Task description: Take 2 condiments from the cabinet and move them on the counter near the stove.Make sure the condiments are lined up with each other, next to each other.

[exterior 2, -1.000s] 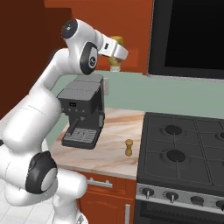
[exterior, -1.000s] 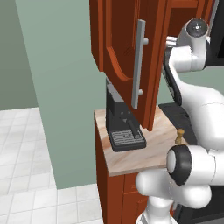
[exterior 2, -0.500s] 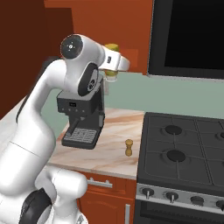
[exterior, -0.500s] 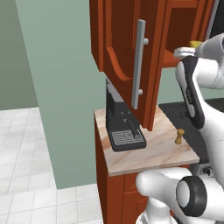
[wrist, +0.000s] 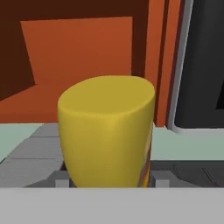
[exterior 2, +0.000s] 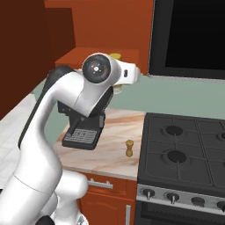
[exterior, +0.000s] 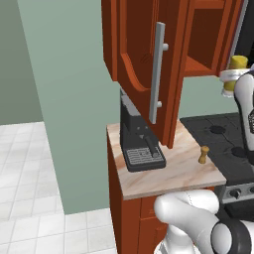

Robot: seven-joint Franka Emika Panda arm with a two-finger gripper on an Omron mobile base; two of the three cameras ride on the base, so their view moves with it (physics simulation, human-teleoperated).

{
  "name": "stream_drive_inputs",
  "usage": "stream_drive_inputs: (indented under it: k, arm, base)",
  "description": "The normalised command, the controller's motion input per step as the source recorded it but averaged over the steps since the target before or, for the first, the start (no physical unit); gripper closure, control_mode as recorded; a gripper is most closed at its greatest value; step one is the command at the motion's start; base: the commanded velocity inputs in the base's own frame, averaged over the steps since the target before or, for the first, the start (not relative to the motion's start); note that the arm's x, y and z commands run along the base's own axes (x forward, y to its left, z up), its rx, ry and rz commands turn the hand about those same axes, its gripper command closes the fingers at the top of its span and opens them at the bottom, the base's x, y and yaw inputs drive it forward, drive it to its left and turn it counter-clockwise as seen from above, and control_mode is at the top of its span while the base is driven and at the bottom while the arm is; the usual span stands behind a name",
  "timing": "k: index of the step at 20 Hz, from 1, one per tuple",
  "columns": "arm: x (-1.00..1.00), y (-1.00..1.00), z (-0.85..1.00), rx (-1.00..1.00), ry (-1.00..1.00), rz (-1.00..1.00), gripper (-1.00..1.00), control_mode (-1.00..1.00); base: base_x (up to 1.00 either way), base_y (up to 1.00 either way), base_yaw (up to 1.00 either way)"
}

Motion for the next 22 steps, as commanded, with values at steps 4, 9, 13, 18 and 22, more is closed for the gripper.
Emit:
stream_drive_inputs:
  k: [4, 9, 13, 18, 22]
  arm:
    - [-0.35, -0.42, -0.23, -0.06, 0.00, 0.21, 1.00, -1.00]
    - [-0.26, -0.19, -0.38, -0.02, 0.00, 0.19, 1.00, -1.00]
    - [-0.08, -0.01, -0.50, 0.00, 0.00, 0.18, 1.00, -1.00]
    - [0.00, 0.00, -0.63, 0.00, -0.03, 0.17, 1.00, -1.00]
    - [0.00, 0.00, -0.58, 0.00, 0.00, 0.25, 1.00, -1.00]
  base:
    - [0.00, 0.00, 0.00]
    - [0.00, 0.00, 0.00]
    - [0.00, 0.00, 0.00]
    - [0.00, 0.00, 0.00]
    - [0.00, 0.00, 0.00]
